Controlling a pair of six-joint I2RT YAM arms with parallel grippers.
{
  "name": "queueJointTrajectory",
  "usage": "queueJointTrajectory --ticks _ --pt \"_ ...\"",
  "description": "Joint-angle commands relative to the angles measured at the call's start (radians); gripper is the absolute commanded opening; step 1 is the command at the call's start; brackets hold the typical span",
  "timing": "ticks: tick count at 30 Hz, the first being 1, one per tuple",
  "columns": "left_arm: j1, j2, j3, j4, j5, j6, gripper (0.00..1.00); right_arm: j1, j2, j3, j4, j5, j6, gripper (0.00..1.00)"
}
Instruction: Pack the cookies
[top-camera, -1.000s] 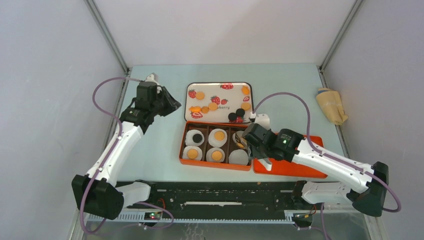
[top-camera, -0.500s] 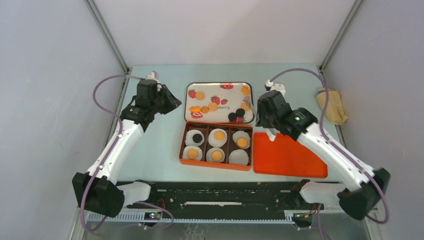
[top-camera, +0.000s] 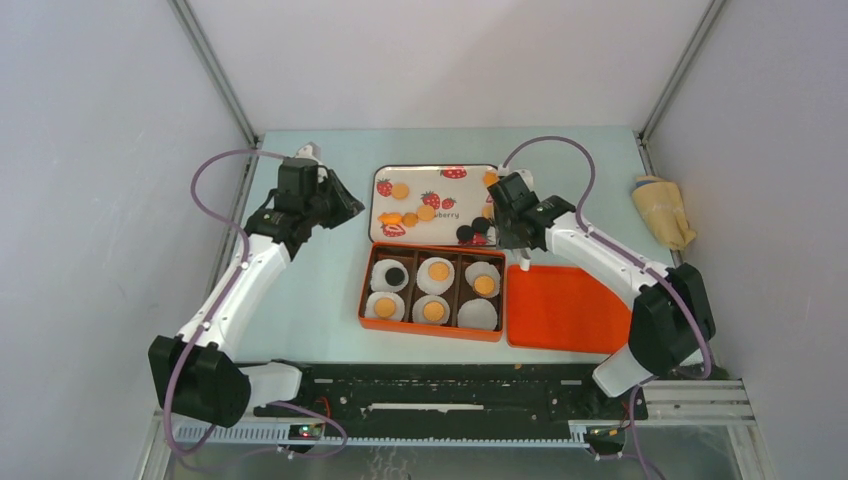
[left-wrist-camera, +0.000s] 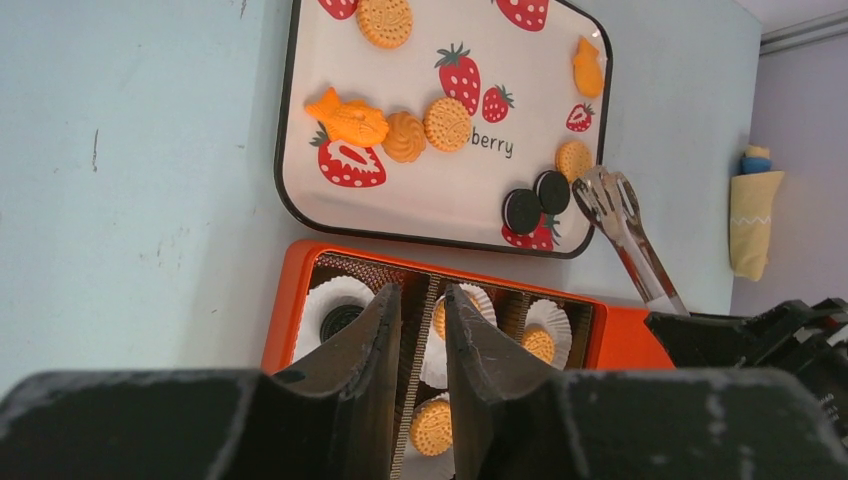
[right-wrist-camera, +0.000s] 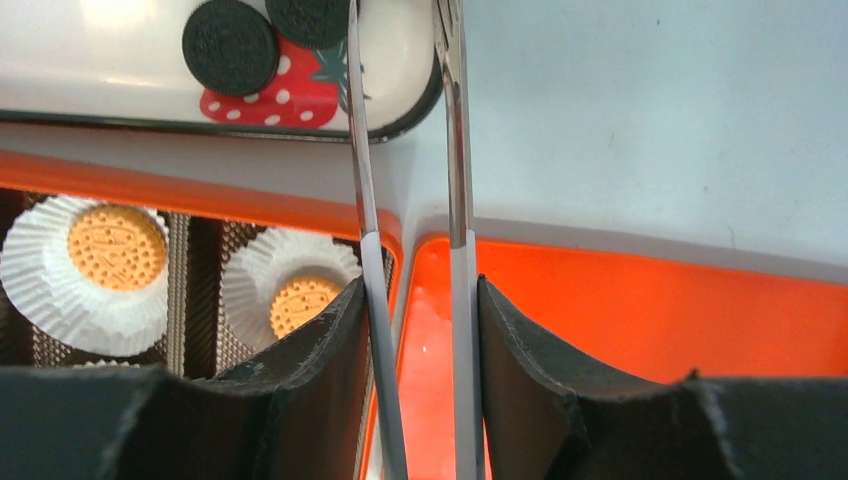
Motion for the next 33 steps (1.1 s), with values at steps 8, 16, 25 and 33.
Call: queueJointTrajectory --ticks 8,16,25,33 --pt "-0.005 0.007 0.052 0.013 -0.008 0.027 0.28 -0.059 0.222 0.213 0.086 -0.115 -0.052 0.49" --pt "-0.005 0.011 0.049 0.009 -0.001 0.025 0.27 -0.050 0.319 0.373 0.036 -0.097 -0.067 0.51" --pt "-0.005 0.010 0.054 0.009 0.004 0.022 0.28 -0.058 0.307 0.374 0.010 -0.110 -0.090 0.57" --pt "-0.005 0.007 0.044 0.012 0.017 0.019 0.27 -0.030 0.371 0.417 -0.022 -0.062 -0.104 0.53"
